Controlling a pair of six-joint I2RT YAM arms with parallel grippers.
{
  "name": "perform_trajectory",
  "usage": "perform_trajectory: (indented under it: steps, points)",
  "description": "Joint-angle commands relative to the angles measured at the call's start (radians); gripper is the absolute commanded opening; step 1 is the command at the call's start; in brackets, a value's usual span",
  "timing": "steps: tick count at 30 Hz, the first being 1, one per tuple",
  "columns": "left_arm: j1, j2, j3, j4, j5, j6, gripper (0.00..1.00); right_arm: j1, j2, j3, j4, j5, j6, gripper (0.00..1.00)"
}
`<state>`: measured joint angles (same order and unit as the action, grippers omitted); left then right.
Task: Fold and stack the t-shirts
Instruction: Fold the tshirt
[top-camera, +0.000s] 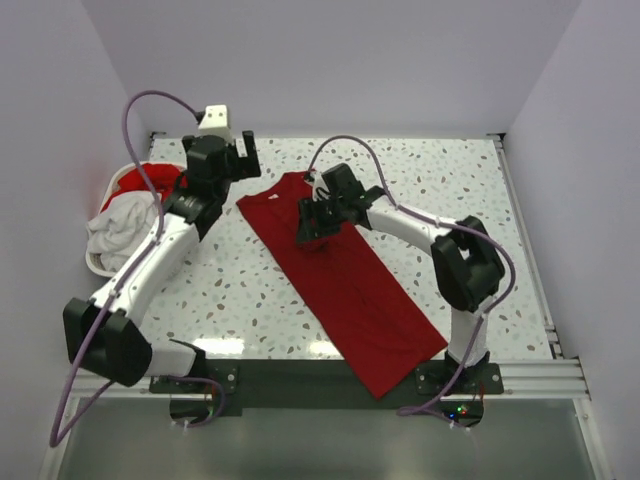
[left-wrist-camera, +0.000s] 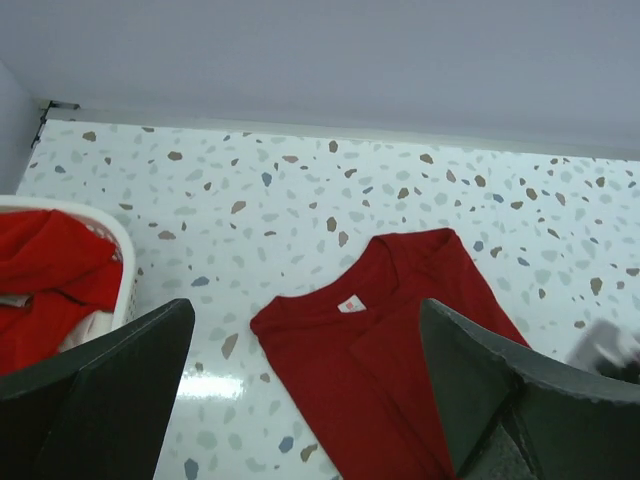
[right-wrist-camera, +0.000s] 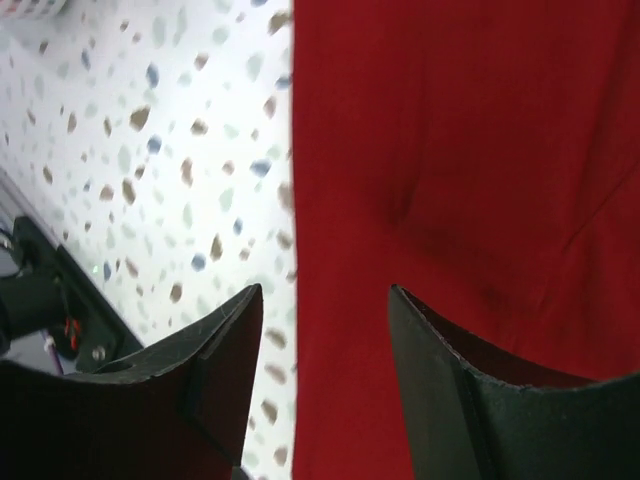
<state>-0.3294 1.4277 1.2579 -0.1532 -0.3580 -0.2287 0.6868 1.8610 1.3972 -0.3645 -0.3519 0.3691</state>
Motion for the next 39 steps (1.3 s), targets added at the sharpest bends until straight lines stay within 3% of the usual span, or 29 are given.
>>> perform_trajectory:
  steps: [1, 10, 23, 29, 39]
  points:
    - [-0.006, -0.123, -0.153, -0.020, 0.062, -0.038, 1.00, -0.039, 0.147, 0.142, 0.079, -0.157, -0.029, 0.56]
    - [-0.025, -0.394, -0.452, -0.124, 0.203, -0.099, 1.00, -0.173, 0.440, 0.293, 0.255, -0.187, 0.098, 0.56]
    - [-0.033, -0.426, -0.520, -0.192, 0.387, -0.170, 1.00, -0.449, 0.537, 0.358, 0.358, -0.016, 0.283, 0.59]
    - [-0.089, -0.388, -0.545, -0.172, 0.419, -0.213, 1.00, -0.472, 0.388, 0.389, 0.220, -0.027, 0.151, 0.63]
    - [-0.229, -0.357, -0.611, -0.100, 0.395, -0.323, 1.00, -0.428, -0.107, -0.088, -0.079, 0.094, -0.055, 0.59]
